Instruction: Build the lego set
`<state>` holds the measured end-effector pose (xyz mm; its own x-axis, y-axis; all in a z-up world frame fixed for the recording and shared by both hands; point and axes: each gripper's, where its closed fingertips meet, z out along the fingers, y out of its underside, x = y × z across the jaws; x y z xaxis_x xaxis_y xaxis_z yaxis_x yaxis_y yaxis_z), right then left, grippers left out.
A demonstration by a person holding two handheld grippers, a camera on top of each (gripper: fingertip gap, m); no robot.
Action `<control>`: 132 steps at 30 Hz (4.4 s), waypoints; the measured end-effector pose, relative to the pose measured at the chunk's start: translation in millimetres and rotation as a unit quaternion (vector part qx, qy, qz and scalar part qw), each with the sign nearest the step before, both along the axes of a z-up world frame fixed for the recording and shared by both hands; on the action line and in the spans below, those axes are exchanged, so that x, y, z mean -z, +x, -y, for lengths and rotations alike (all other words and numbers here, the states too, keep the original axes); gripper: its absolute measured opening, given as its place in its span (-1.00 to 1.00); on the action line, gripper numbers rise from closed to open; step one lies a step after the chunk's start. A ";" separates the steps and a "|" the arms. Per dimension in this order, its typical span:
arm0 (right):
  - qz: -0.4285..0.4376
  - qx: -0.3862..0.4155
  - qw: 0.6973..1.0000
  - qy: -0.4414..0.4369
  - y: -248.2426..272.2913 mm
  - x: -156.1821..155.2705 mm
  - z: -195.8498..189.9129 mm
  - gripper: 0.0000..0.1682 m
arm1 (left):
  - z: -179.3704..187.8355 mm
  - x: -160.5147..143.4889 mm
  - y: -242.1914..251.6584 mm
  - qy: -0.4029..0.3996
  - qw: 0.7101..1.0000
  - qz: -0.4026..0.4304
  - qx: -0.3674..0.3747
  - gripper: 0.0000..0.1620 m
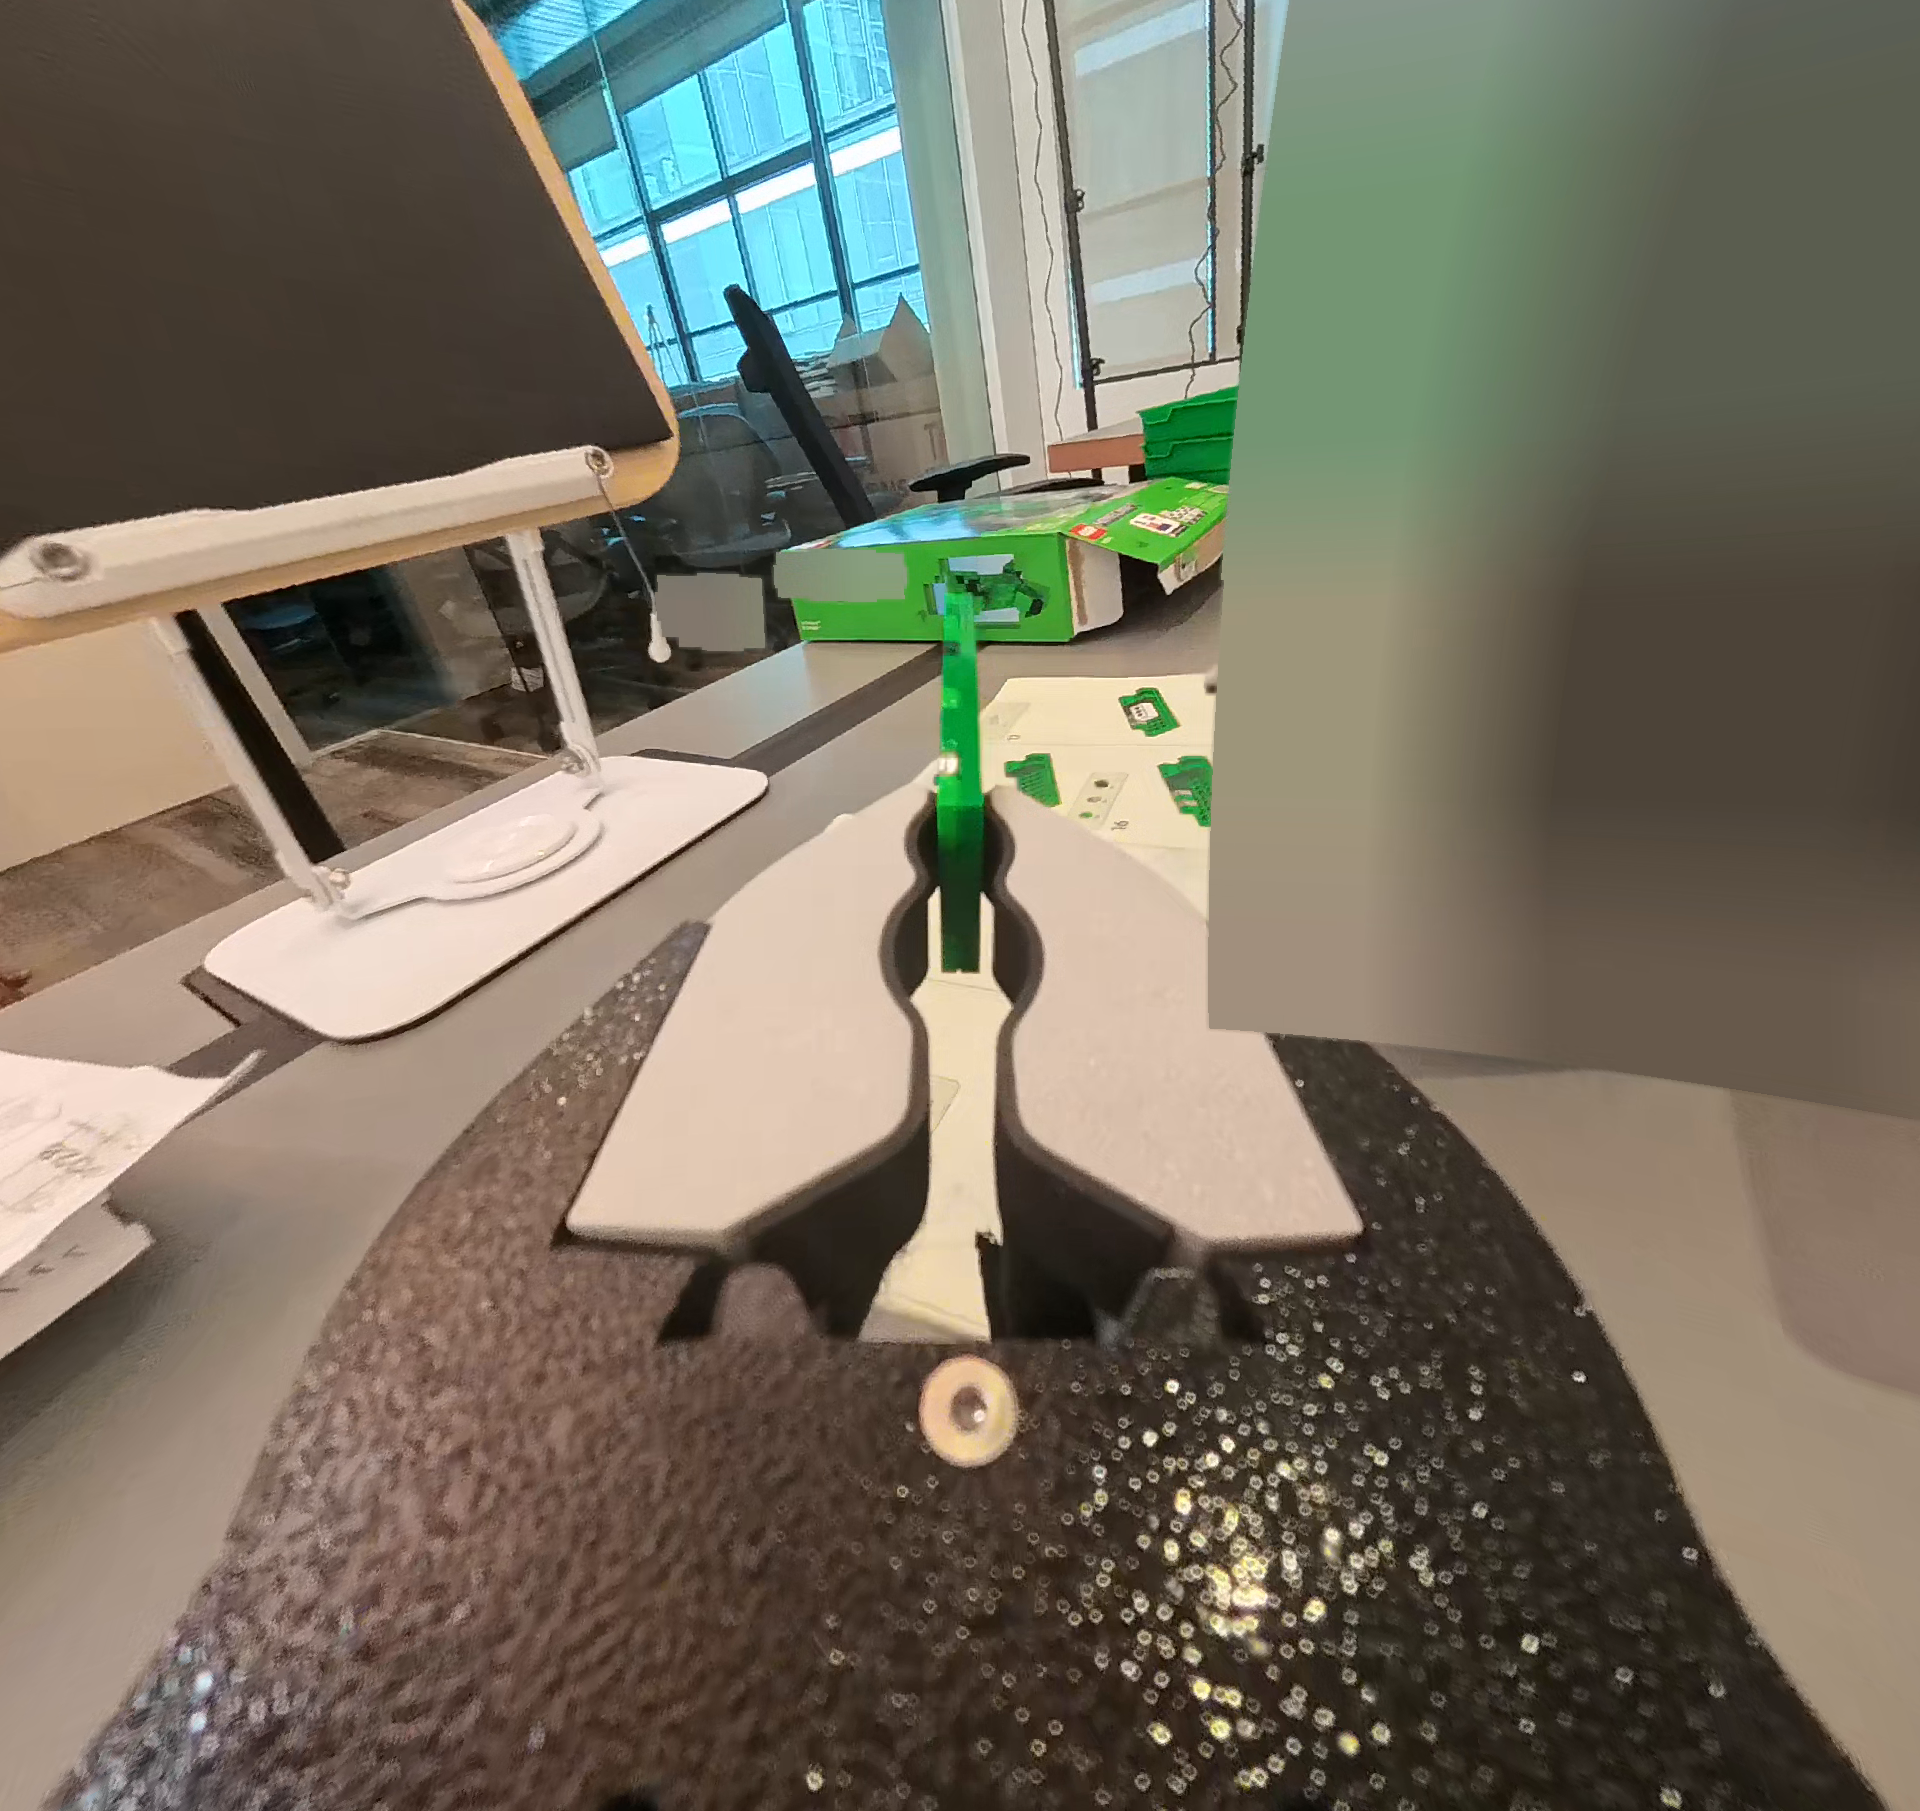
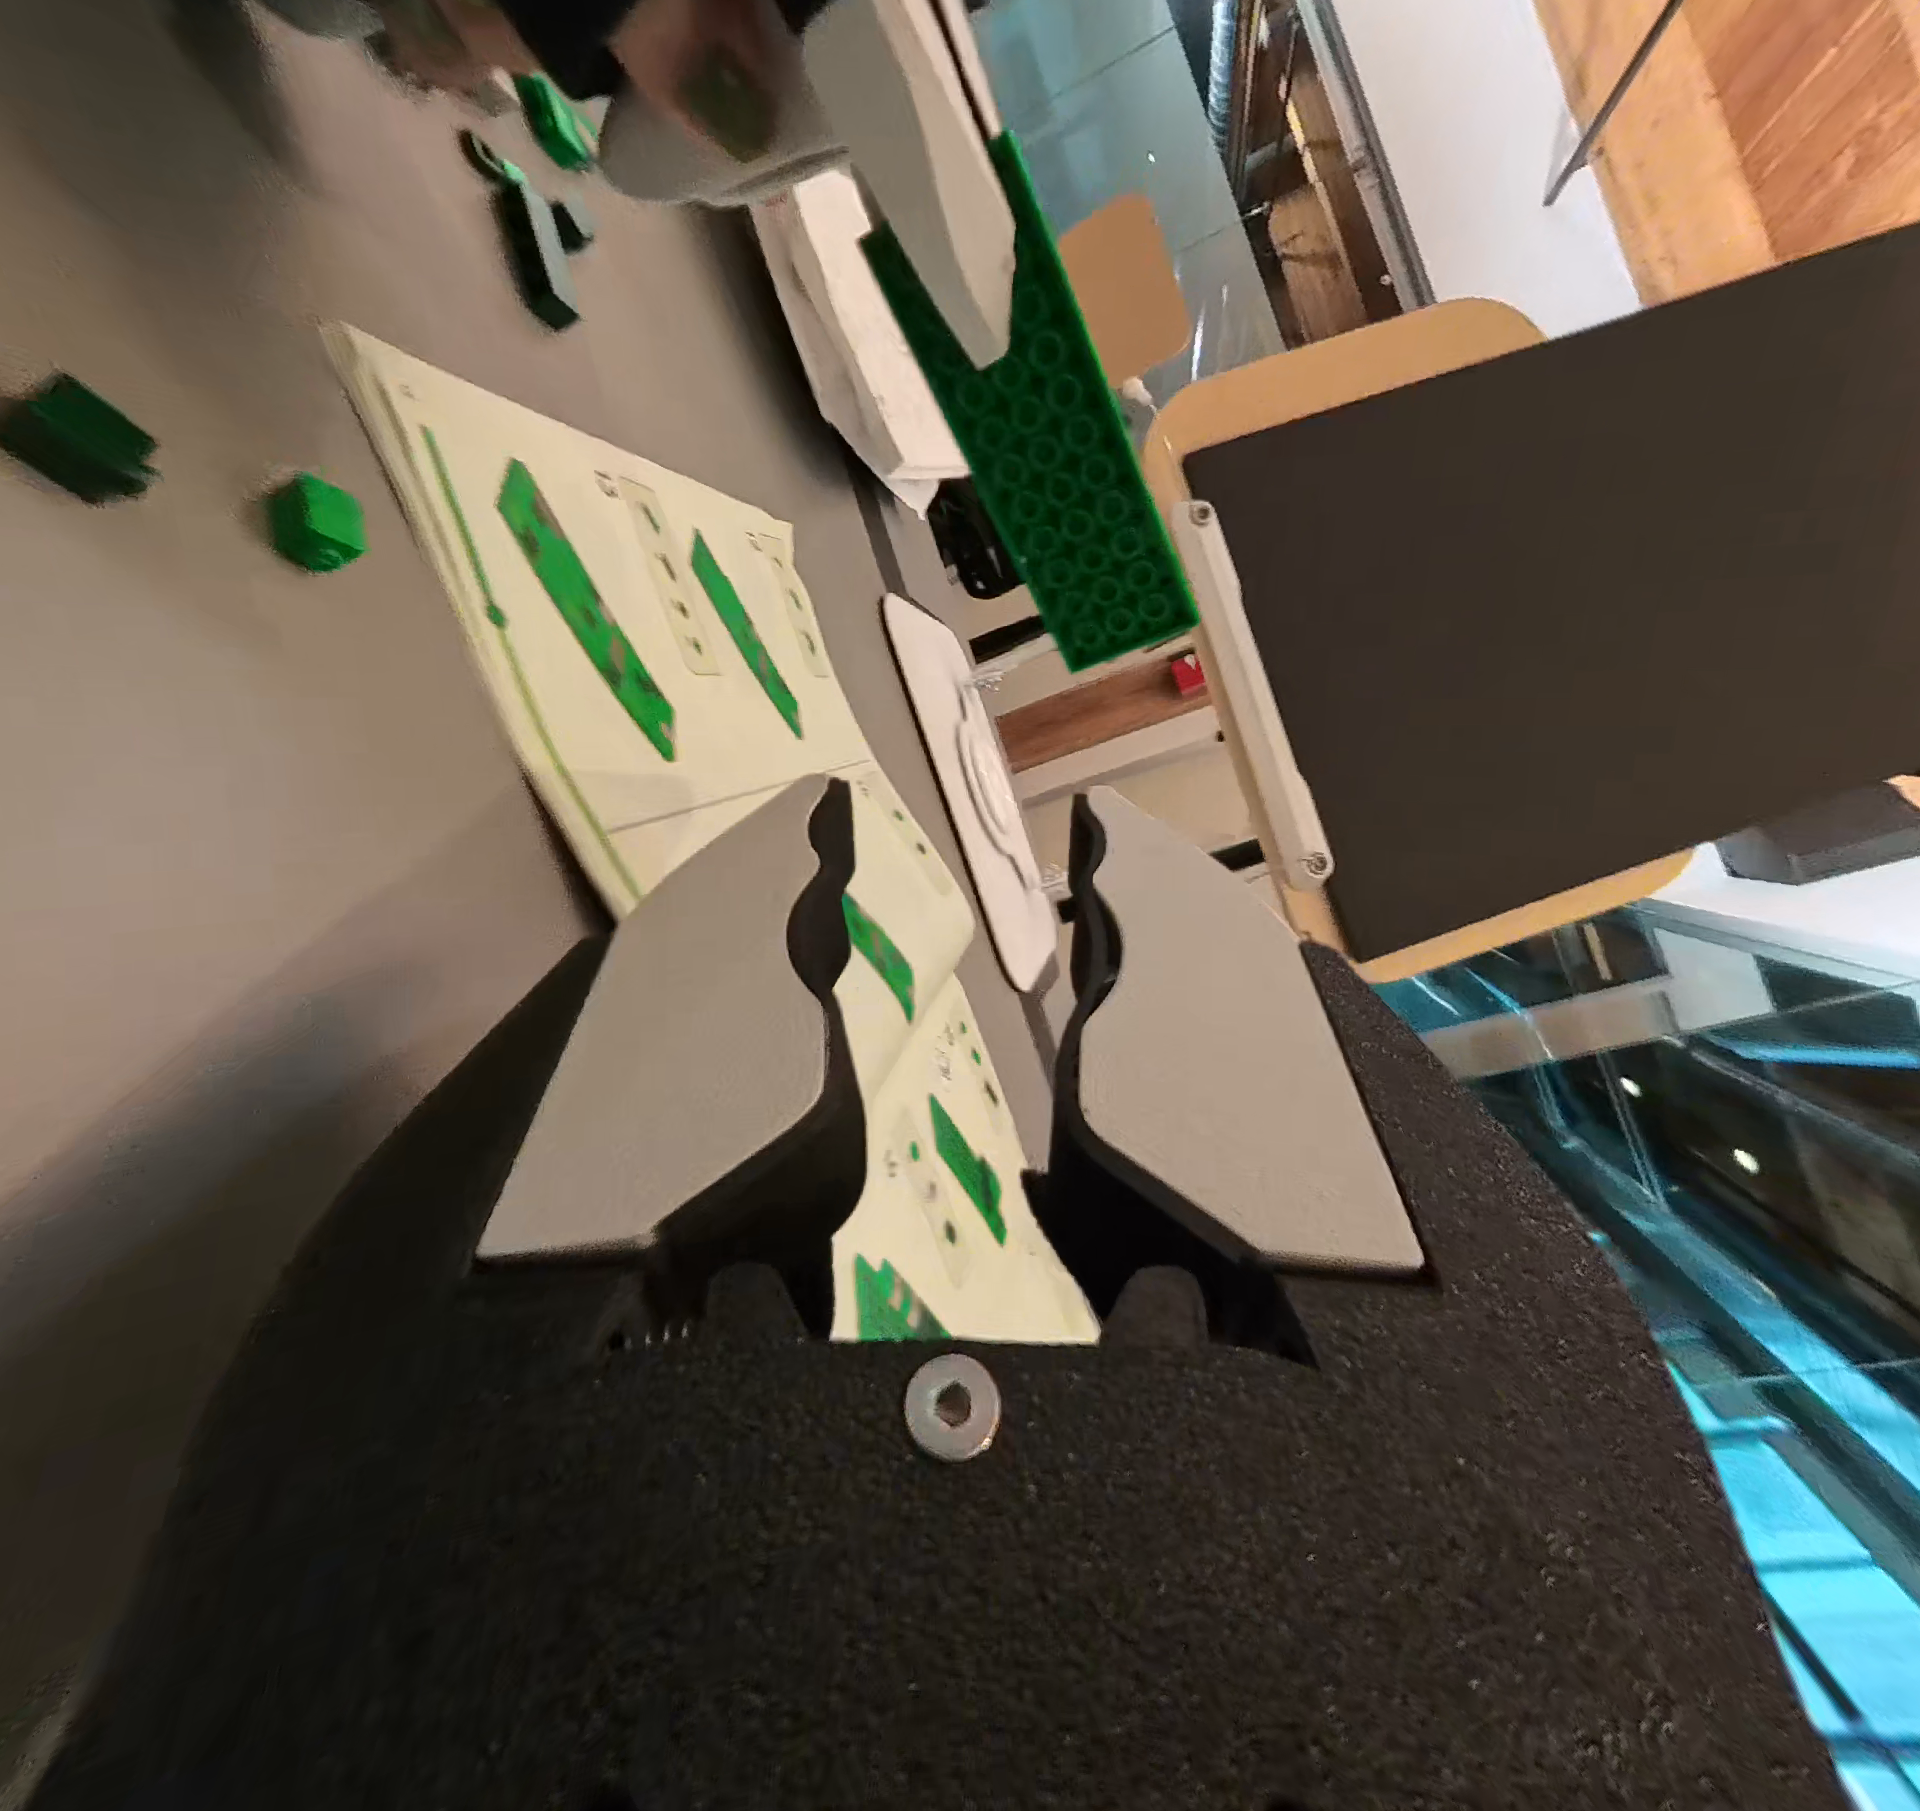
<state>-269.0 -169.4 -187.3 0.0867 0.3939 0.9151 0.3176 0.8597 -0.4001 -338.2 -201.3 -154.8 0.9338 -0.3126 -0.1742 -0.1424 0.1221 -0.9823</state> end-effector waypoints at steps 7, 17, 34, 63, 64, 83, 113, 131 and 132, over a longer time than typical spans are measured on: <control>0.027 -0.026 0.997 -0.069 -0.1 15.3 7.1 -0.54 | 20.2 6.4 11.0 0.036 0.982 -0.185 -0.019 -0.93; 0.112 -0.113 0.948 -0.275 5.3 36.1 33.3 -0.75 | 35.4 5.0 -18.8 0.019 0.991 -0.124 -0.039 -0.93; 0.203 -0.144 0.906 -0.343 -5.7 52.0 66.6 -0.87 | 30.3 10.7 -17.2 0.011 0.989 -0.143 -0.035 -0.93; 0.254 -0.139 0.866 -0.408 -15.0 60.5 83.5 -0.89 | 38.9 0.7 -32.9 0.048 0.973 -0.202 -0.101 -0.93; 0.256 -0.149 0.862 -0.412 -13.5 59.2 86.3 -0.89 | 41.3 -0.2 -36.0 0.050 0.971 -0.207 -0.110 -0.93; 0.166 0.118 0.851 -0.484 -12.3 66.7 94.4 -0.80 | 57.0 5.3 -24.6 0.054 0.949 -0.290 -0.111 -0.93; 0.144 0.125 0.876 -0.442 16.6 49.1 74.1 -0.91 | 55.9 7.0 -20.0 0.054 0.948 -0.296 -0.106 -0.93; 0.203 0.065 0.857 -0.469 13.1 68.9 88.6 -0.82 | 55.8 10.1 -15.4 0.046 0.954 -0.284 -0.086 -0.93; 0.205 0.057 0.855 -0.473 11.9 69.0 89.6 -0.85 | 55.8 10.3 -15.5 0.044 0.955 -0.280 -0.084 -0.93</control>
<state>-257.1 -259.0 -256.3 -0.0776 0.9850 0.1541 0.6590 0.1667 -0.7335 -353.7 -257.1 -165.1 0.7219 -0.1270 -0.6803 -0.6678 0.1298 -0.7329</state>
